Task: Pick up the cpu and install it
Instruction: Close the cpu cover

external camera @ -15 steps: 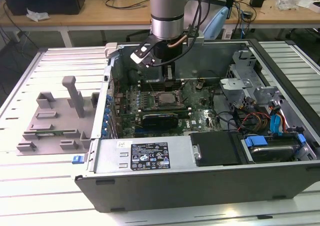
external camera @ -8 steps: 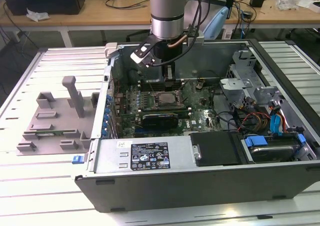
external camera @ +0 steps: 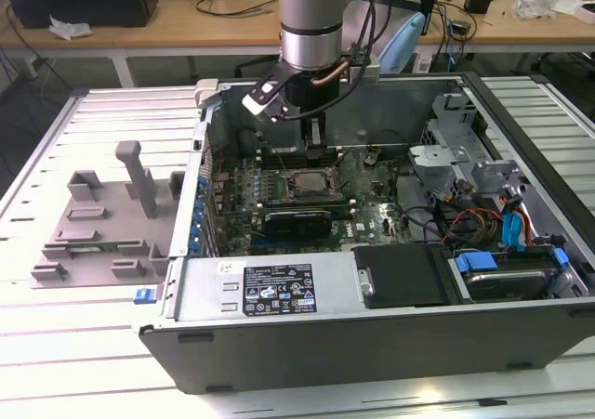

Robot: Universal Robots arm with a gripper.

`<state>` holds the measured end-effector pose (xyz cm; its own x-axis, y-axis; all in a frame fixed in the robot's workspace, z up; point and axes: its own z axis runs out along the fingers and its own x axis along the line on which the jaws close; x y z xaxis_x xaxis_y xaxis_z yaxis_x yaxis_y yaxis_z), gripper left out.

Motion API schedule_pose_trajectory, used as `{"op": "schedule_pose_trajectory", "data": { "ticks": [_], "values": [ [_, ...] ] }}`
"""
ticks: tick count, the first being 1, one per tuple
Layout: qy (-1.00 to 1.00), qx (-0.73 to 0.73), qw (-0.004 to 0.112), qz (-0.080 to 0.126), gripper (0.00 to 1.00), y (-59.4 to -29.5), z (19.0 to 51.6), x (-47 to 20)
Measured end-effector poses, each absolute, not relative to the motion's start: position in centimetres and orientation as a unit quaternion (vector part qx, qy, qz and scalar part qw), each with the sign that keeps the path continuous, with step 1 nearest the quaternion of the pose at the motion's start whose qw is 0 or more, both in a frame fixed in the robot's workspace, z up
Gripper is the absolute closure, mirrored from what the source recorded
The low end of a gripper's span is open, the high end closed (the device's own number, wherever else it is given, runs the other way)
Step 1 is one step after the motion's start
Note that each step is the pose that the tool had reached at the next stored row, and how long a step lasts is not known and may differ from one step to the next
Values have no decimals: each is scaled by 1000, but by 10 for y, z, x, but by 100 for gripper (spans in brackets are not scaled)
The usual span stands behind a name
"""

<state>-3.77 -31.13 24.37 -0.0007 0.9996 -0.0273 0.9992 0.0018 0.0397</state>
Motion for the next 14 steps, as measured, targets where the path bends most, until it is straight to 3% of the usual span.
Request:
{"op": "schedule_pose_trajectory", "data": {
  "ticks": [14],
  "values": [
    [707, 706, 24, 4, 89, -311, 261, -33]
  ]
}}
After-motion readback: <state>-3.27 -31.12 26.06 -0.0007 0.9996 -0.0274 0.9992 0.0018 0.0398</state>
